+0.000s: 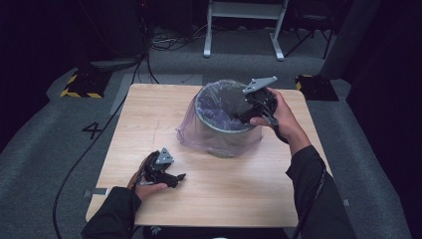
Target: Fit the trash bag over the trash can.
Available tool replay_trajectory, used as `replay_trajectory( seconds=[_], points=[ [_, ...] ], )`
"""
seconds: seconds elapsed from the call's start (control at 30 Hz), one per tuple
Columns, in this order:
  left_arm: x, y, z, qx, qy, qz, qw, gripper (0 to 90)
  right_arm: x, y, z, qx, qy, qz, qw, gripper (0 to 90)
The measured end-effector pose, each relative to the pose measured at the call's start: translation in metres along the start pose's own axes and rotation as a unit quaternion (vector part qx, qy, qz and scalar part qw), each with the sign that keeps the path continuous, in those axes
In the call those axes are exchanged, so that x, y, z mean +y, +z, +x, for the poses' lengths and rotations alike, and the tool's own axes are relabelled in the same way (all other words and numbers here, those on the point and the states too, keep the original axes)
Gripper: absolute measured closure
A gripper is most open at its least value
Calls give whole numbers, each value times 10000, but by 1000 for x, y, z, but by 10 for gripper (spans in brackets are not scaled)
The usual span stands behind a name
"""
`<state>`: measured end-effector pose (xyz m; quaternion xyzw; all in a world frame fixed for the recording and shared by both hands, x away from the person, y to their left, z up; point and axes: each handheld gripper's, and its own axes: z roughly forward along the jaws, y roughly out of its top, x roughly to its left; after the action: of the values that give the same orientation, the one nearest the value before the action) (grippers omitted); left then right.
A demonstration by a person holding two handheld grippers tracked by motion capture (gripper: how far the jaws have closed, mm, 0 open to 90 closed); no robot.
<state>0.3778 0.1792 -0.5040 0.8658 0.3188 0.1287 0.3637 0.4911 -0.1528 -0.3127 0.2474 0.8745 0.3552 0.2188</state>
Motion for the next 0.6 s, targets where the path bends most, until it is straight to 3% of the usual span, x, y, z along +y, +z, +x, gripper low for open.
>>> replay_trajectory(
  seconds=[0.1, 0.4, 0.6],
  points=[
    [0, 0, 0, 0, -2, -1, 10000, 147, -3, -9, -1, 89, 123, -227, 9996, 189],
    [0, 0, 0, 0, -2, -2, 10000, 147, -13, -28, 1, 202, 157, -558, 9981, 189],
    [0, 0, 0, 0, -1, 0, 10000, 147, -24, -38, 4, 201, 153, -652, 9976, 185]
  ],
)
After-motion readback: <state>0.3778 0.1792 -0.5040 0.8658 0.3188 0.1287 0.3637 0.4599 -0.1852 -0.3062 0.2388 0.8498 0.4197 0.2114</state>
